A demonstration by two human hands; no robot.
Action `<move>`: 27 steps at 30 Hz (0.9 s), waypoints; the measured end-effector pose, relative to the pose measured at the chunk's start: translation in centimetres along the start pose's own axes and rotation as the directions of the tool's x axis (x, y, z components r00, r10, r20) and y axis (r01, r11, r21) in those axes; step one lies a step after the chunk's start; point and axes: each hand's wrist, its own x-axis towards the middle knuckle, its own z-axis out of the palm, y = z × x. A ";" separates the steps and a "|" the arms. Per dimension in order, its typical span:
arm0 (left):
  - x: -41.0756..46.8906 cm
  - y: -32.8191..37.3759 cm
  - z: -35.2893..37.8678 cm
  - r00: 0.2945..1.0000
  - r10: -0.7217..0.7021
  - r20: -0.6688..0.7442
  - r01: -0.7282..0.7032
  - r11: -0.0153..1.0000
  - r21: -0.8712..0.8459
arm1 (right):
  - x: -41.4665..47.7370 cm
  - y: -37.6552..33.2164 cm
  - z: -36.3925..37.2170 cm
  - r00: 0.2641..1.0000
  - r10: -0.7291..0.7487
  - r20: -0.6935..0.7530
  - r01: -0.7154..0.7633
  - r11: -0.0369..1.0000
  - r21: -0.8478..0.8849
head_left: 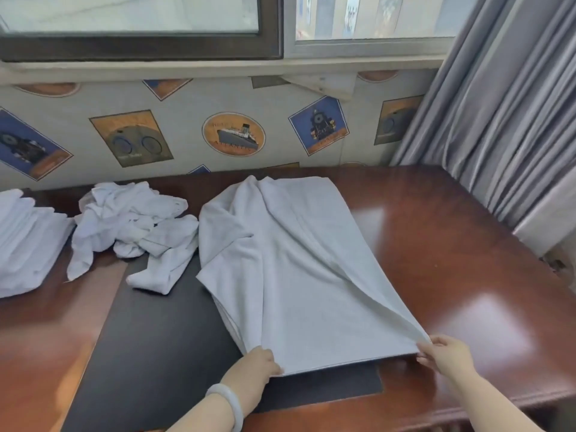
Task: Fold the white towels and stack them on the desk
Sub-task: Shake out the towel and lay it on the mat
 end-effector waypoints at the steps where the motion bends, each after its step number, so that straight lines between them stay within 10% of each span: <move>1: -0.2 0.7 0.2 0.997 -0.064 -0.050 0.059 0.993 -0.105 | 0.0 0.1 -0.8 1.000 0.008 -0.025 -0.008 1.000 0.017; 3: -1.3 3.1 -2.5 0.959 0.029 0.280 0.054 0.958 -0.282 | 0.0 0.1 -2.1 0.998 0.024 -0.066 -0.021 0.999 0.041; 8: -3.2 6.5 -2.0 0.983 -0.020 0.184 0.100 0.892 -0.440 | 0.4 1.4 -3.2 0.985 0.016 -0.172 -0.052 0.977 -0.206; 11: -3.8 6.7 -0.7 0.995 -0.045 0.093 0.091 0.815 -0.572 | 0.0 1.6 -0.9 0.900 -0.409 -0.151 0.177 0.659 -0.731; 13: -4.1 6.7 -0.3 0.989 -0.146 -0.022 0.090 0.712 -0.697 | -1.6 1.8 3.4 0.780 -0.623 0.069 0.440 0.465 -0.768; 18: -5.2 5.0 -2.2 0.727 -0.680 0.096 0.343 0.238 -0.909 | -5.0 2.6 16.5 0.549 -0.674 0.495 0.767 0.171 -0.618; 27: -3.4 -4.3 -1.7 0.414 -0.791 0.450 0.523 -0.198 -0.829 | -4.0 6.3 20.1 0.546 -0.698 0.462 0.689 0.060 -0.723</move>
